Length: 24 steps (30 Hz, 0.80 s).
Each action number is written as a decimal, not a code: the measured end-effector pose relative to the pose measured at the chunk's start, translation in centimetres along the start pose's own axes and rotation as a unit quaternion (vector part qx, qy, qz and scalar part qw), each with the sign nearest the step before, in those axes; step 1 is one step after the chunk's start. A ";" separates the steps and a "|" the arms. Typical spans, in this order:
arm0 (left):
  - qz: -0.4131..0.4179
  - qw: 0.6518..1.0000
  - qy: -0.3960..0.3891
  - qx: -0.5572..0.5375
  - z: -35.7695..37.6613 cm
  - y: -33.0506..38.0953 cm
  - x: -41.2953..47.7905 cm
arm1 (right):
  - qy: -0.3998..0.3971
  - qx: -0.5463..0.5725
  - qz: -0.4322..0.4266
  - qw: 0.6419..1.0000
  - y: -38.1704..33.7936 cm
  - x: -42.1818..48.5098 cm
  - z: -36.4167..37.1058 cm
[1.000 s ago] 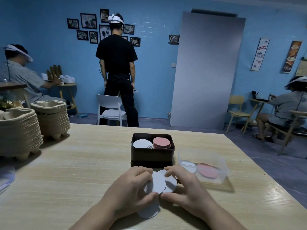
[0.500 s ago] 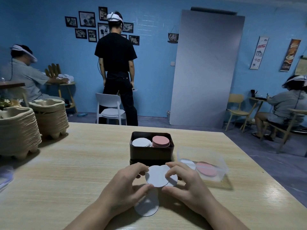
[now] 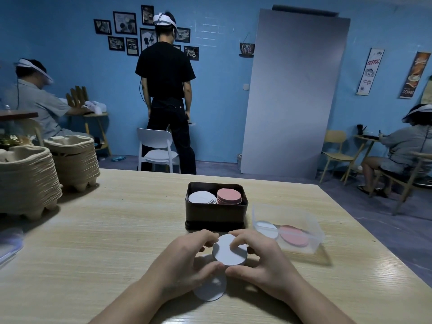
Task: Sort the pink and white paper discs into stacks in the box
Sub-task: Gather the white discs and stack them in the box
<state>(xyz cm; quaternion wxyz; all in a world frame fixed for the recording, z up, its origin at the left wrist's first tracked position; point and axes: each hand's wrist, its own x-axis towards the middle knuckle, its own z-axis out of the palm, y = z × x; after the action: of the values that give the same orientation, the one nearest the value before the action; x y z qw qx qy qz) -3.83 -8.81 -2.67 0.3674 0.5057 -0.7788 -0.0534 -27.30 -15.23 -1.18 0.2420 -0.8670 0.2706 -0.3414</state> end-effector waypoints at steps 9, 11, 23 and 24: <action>0.001 1.000 0.001 -0.024 -0.2 0.1 -0.1 | -0.018 0.014 0.011 1.000 0.3 0.0 0.2; -0.001 1.000 -0.001 -0.031 -0.3 0.0 -0.1 | -0.028 0.005 0.005 1.000 0.3 0.1 0.2; -0.006 0.999 -0.021 -0.048 -0.3 0.0 0.0 | -0.044 0.000 0.025 0.999 0.2 0.3 0.0; -0.007 0.998 -0.025 -0.049 -0.3 0.1 0.1 | -0.041 -0.005 0.020 0.999 0.1 0.3 0.0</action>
<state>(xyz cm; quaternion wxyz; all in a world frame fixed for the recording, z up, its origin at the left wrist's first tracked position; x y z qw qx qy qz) -3.69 -8.74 -2.39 0.3719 0.4907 -0.7807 -0.1066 -27.14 -15.48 -1.13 0.2556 -0.8755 0.2799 -0.2997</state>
